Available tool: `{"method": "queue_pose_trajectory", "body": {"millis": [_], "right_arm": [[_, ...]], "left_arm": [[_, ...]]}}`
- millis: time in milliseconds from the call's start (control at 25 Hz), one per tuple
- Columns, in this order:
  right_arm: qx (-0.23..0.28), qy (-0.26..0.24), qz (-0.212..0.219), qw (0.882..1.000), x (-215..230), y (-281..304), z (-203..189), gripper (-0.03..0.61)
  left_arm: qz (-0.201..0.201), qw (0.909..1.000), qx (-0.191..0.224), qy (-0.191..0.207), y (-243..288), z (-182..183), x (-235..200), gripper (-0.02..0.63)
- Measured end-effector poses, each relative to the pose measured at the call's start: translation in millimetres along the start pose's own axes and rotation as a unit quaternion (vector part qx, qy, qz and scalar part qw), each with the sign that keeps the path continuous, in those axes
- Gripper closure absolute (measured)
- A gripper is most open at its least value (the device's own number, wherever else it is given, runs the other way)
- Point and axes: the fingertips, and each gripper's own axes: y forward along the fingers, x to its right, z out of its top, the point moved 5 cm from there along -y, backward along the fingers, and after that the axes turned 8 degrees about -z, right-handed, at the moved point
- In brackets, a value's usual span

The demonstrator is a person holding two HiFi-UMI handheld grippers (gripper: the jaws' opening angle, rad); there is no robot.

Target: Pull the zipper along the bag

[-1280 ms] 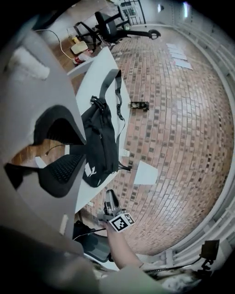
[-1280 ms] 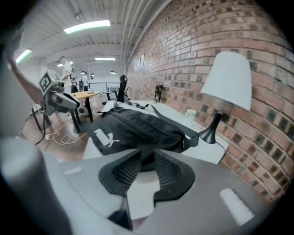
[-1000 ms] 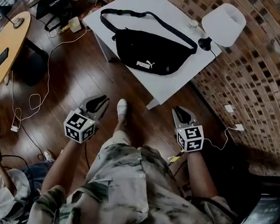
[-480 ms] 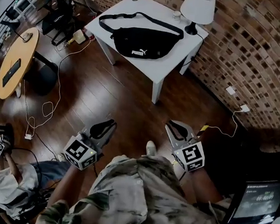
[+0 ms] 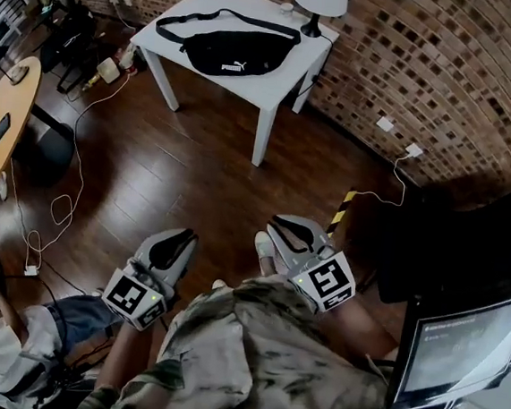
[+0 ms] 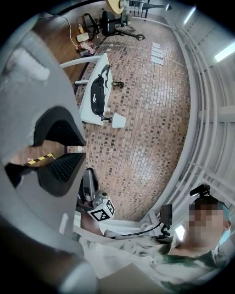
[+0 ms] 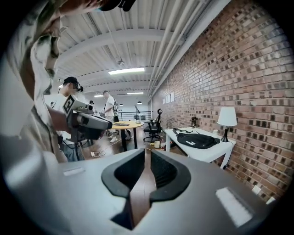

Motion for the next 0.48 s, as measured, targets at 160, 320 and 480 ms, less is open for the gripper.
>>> {"method": "queue_pose_trajectory", "body": {"millis": [160,320,480], "right_arm": [[0.005,-0.003,-0.020,1.000,-57,-41,7,0.532],[0.008,-0.007,-0.028,1.000,-95,-69,11,0.533],[0.016,-0.020,-0.029,0.999,-110,-92,16,0.532]], "left_arm": [[-0.038,0.9992,-0.007,-0.007,-34,-25,32,0.563],[-0.057,0.9982,-0.015,-0.003,-57,-37,56,0.563],[-0.062,0.9980,-0.005,-0.013,-66,-37,76,0.563]]}}
